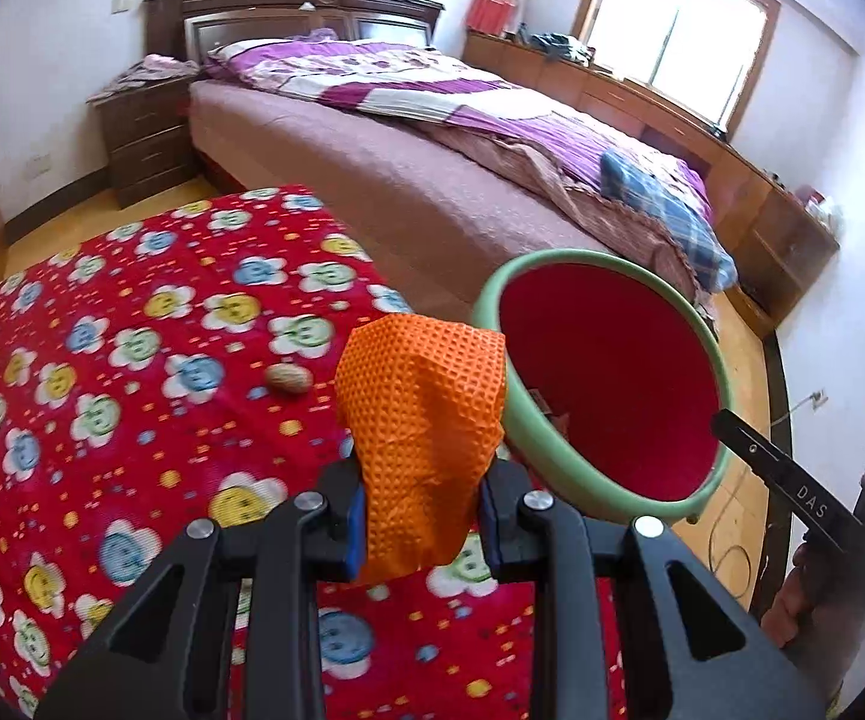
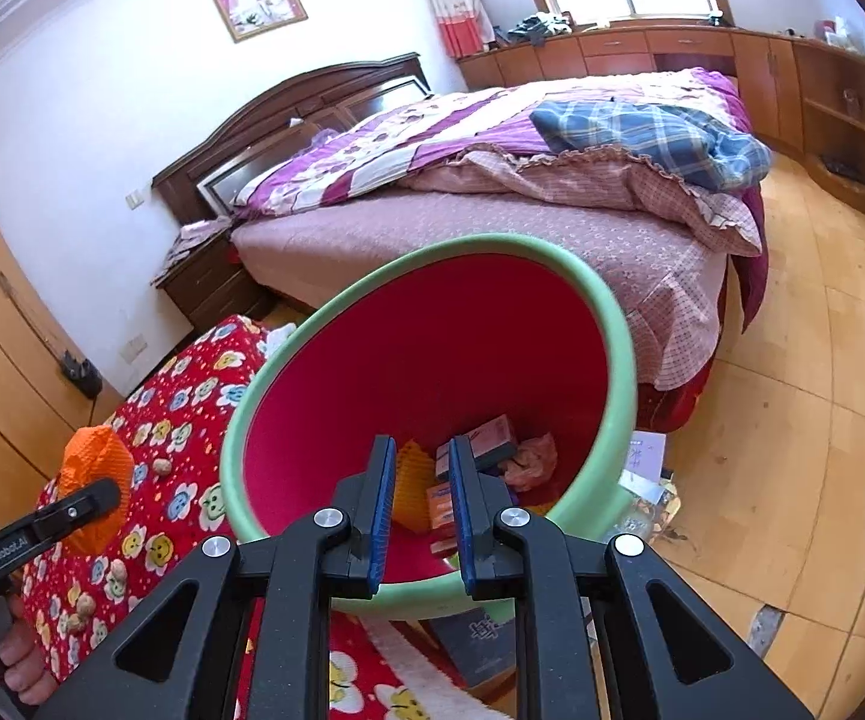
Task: Collect trash
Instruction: 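Carry the blue hook with the right tool while the left tool carries the orange bag to the bin, then open the right tool over the bin while the left tool releases the orange bag into it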
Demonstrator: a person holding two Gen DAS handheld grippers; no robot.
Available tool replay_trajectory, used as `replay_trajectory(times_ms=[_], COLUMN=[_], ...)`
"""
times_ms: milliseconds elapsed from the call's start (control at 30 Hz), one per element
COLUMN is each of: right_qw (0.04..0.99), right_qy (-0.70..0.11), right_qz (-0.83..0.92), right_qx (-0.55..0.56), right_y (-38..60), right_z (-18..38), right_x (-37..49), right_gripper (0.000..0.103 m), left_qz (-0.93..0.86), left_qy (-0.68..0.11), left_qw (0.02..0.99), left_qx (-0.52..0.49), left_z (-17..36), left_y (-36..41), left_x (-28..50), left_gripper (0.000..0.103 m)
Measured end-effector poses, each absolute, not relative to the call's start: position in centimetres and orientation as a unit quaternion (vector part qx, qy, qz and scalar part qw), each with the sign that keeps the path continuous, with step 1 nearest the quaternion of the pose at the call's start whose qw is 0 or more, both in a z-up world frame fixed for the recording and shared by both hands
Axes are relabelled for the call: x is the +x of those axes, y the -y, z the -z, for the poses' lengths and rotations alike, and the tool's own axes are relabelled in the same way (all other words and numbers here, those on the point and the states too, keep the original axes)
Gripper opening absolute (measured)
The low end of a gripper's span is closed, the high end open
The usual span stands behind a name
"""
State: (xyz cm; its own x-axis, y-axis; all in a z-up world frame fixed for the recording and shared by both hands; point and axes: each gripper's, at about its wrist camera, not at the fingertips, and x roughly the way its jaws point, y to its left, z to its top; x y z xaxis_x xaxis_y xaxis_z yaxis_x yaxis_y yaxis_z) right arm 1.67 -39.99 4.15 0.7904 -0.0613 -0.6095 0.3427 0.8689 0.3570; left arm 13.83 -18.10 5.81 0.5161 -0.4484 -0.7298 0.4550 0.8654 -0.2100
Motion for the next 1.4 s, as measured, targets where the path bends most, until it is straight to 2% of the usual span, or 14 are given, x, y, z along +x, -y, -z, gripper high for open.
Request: replay_trajectory(times_ms=[533,600,733,800,1067,1200,1333,1400], right_qw=[0.92,0.919,0.917,0.916,0.918,0.92,0.921,0.922], right_qy=[-0.289,-0.291,-0.293,-0.294,-0.294,-0.298,-0.3,-0.301], right_qz=[0.107,0.107,0.107,0.108,0.1,0.089,0.082,0.077], right_qx=[0.243,0.245,0.25,0.252,0.248,0.24,0.234,0.23], right_y=[41.5,41.7,42.0,42.0,41.3,40.4,39.3,38.6], right_z=[-3.8,-3.6,-3.3,-3.2,-3.5,-3.9,-4.3,-4.6], right_x=[-0.1,-0.2,-0.2,-0.3,-0.4,-0.4,-0.4,-0.5], right_gripper=[0.019,0.02,0.023,0.024,0.025,0.032,0.048,0.049], left_qz=[0.316,0.315,0.319,0.321,0.316,0.302,0.283,0.271], left_qy=[-0.422,-0.42,-0.419,-0.418,-0.416,-0.421,-0.426,-0.424], left_qw=[0.849,0.849,0.848,0.848,0.852,0.855,0.859,0.864], left_qx=[0.049,0.057,0.059,0.056,0.042,0.028,0.021,0.02], left_z=[-4.1,-3.8,-3.6,-3.7,-4.5,-4.6,-4.6,-4.7], left_y=[26.3,26.9,27.2,27.0,25.7,24.0,22.0,20.9], left_x=[14.4,14.4,14.5,14.4,13.8,13.2,12.6,12.2], left_gripper=[0.029,0.037,0.045,0.053,0.056,0.056,0.056,0.056])
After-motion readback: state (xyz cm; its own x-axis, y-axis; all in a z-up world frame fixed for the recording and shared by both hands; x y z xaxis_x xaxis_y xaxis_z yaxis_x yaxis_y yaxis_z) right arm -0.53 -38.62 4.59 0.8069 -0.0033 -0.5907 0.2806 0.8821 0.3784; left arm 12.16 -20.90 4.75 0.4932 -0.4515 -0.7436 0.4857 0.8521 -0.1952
